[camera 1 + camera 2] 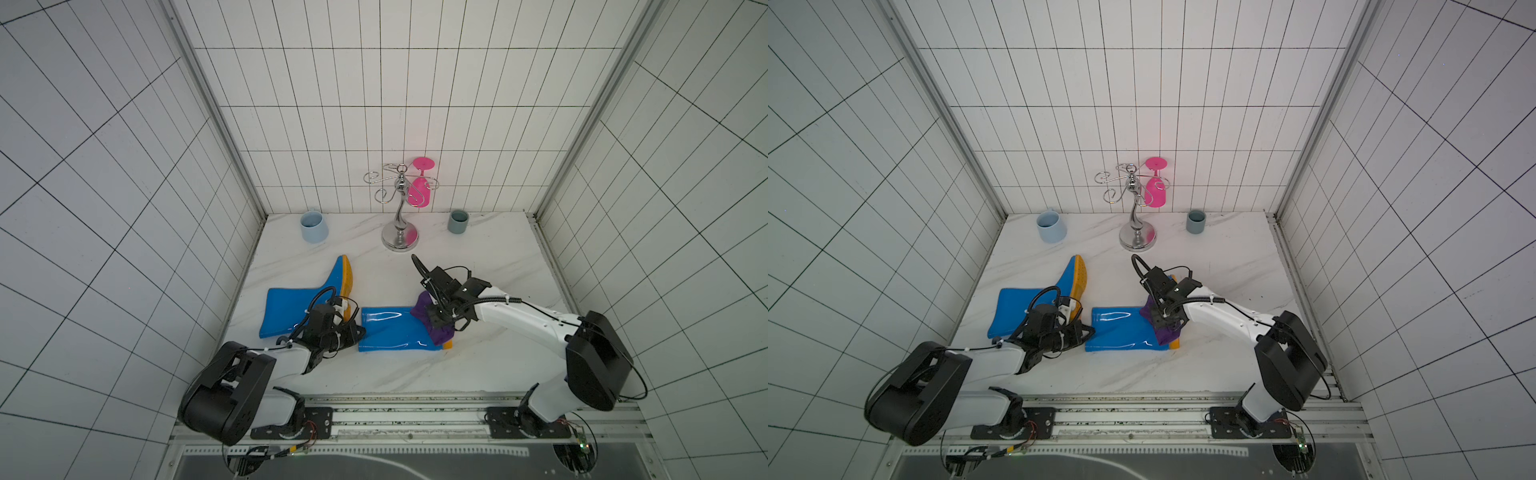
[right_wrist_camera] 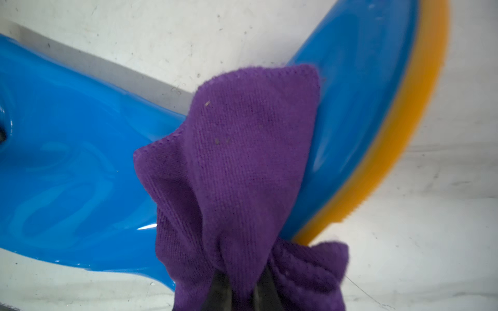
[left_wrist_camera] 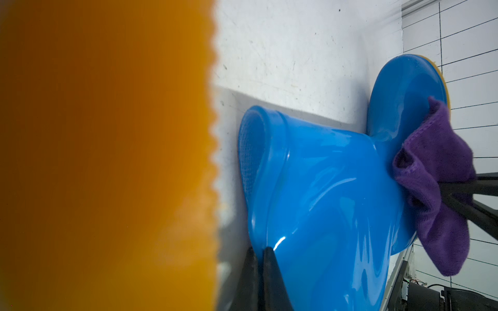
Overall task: Wipe the rubber boots with a cloth
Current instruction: Wipe the dirt off the rubber boot.
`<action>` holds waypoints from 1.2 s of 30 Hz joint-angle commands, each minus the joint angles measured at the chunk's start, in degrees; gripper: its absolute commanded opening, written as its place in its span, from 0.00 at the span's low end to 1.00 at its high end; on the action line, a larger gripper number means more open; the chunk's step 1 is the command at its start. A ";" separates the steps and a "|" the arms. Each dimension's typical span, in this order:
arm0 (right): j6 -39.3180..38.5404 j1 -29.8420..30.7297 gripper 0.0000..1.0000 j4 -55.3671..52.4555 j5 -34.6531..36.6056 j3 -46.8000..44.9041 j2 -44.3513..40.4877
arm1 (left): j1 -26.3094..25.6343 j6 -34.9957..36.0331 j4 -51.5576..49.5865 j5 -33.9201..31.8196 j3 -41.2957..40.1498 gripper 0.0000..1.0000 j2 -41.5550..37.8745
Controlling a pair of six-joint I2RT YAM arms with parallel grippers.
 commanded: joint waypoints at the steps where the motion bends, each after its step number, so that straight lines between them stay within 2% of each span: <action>1: -1.27 -0.21 0.00 -1.39 0.69 0.86 0.69 | -0.27 -0.28 -4.85 1.58 -1.59 0.00 0.39; 11: -2.75 8.28 0.00 1.43 -3.48 19.97 14.54 | -0.27 -0.28 -5.02 1.45 -1.68 0.00 0.02; 17: -1.30 14.90 0.00 2.78 -6.61 23.20 19.25 | -0.29 -0.23 -5.10 1.43 -1.71 0.00 -0.21; 21: -1.32 17.93 0.00 1.02 -5.82 24.78 22.14 | -0.27 -0.24 -5.10 1.28 -1.77 0.00 -0.50; 26: -1.50 18.15 0.00 -1.25 -4.73 21.87 21.93 | -0.27 -0.55 -4.84 1.22 -2.34 0.00 -1.22; 36: 2.51 14.21 0.00 -0.14 0.29 1.93 8.98 | -0.27 -0.57 -4.75 1.28 -2.52 0.00 -1.56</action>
